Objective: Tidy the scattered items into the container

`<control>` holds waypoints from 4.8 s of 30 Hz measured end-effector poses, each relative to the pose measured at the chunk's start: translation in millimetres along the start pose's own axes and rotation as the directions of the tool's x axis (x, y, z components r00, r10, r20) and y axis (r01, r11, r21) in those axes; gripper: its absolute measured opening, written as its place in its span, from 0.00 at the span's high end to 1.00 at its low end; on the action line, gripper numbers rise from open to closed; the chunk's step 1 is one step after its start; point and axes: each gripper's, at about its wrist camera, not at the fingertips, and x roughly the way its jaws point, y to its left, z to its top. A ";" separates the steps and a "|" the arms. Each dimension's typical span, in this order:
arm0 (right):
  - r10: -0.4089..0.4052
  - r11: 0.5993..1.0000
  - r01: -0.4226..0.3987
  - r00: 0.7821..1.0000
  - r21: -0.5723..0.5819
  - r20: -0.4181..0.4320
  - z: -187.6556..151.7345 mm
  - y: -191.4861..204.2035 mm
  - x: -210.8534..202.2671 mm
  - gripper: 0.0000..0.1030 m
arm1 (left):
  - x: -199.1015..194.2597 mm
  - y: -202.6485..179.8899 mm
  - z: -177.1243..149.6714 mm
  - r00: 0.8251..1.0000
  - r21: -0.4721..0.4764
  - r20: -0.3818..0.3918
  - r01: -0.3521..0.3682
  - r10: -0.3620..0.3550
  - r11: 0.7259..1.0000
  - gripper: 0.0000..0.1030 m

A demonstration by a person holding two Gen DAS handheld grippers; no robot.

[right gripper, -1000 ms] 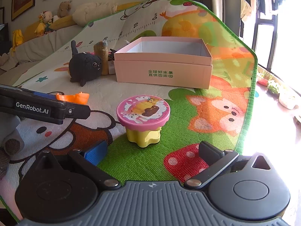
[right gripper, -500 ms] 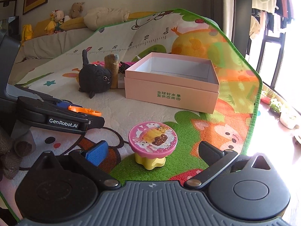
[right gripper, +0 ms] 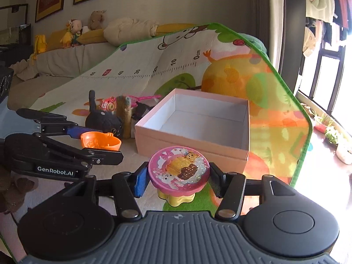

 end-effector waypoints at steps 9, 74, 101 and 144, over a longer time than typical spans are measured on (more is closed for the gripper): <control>-0.072 0.982 0.066 0.997 0.178 0.027 88.0 -75.1 100.9 0.33 | 77.5 18.8 60.8 0.991 0.000 0.134 0.033 -0.033 0.999 0.09; -0.019 0.987 0.031 0.997 0.157 -0.077 -58.7 -20.8 18.9 0.33 | 39.0 88.8 -32.6 0.958 -0.145 -0.135 -0.270 0.252 0.952 0.11; 0.201 0.978 -0.203 0.978 -0.042 -0.053 -72.6 60.3 -37.1 0.00 | -62.6 50.1 -76.6 0.985 -0.180 -0.077 -0.167 0.156 0.969 0.00; 0.173 0.984 -0.176 0.981 -0.020 -0.091 -121.5 68.3 -13.5 0.00 | -47.2 1.2 -75.1 0.991 0.130 0.037 -0.130 0.126 0.983 0.00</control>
